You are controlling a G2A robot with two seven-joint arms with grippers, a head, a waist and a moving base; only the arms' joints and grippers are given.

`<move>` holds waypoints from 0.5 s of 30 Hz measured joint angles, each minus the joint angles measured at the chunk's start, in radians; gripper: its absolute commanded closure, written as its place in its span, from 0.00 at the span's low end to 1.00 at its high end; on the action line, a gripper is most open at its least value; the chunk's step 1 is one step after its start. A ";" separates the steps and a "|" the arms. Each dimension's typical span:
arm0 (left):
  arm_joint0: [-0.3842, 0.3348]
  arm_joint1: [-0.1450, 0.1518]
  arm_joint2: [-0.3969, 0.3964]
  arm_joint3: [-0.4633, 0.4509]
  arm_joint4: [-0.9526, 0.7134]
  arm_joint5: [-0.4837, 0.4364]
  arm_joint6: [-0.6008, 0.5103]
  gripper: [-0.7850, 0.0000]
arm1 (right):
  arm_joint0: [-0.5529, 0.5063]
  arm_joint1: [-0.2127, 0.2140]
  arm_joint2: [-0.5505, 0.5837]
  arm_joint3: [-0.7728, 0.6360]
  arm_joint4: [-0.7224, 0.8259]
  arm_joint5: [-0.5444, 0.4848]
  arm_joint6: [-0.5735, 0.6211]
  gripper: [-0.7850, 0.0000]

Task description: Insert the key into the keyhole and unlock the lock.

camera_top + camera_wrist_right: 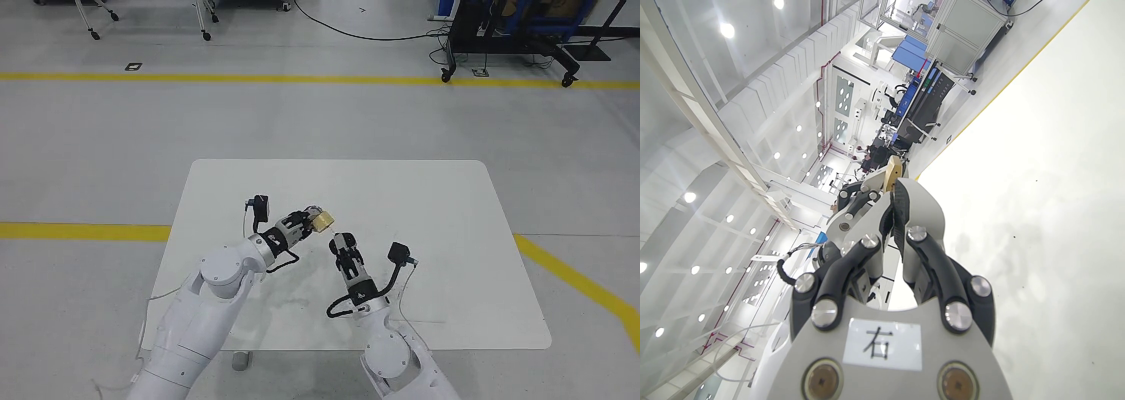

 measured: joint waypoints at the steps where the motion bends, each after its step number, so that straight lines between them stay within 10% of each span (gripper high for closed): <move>1: 0.000 0.000 0.000 0.000 0.001 0.000 0.000 1.00 | 0.000 0.000 0.000 0.000 0.000 0.000 -0.001 1.00; 15: -0.002 0.000 0.005 -0.002 0.006 -0.012 -0.002 1.00 | 0.004 0.005 0.002 0.001 -0.010 0.007 -0.002 1.00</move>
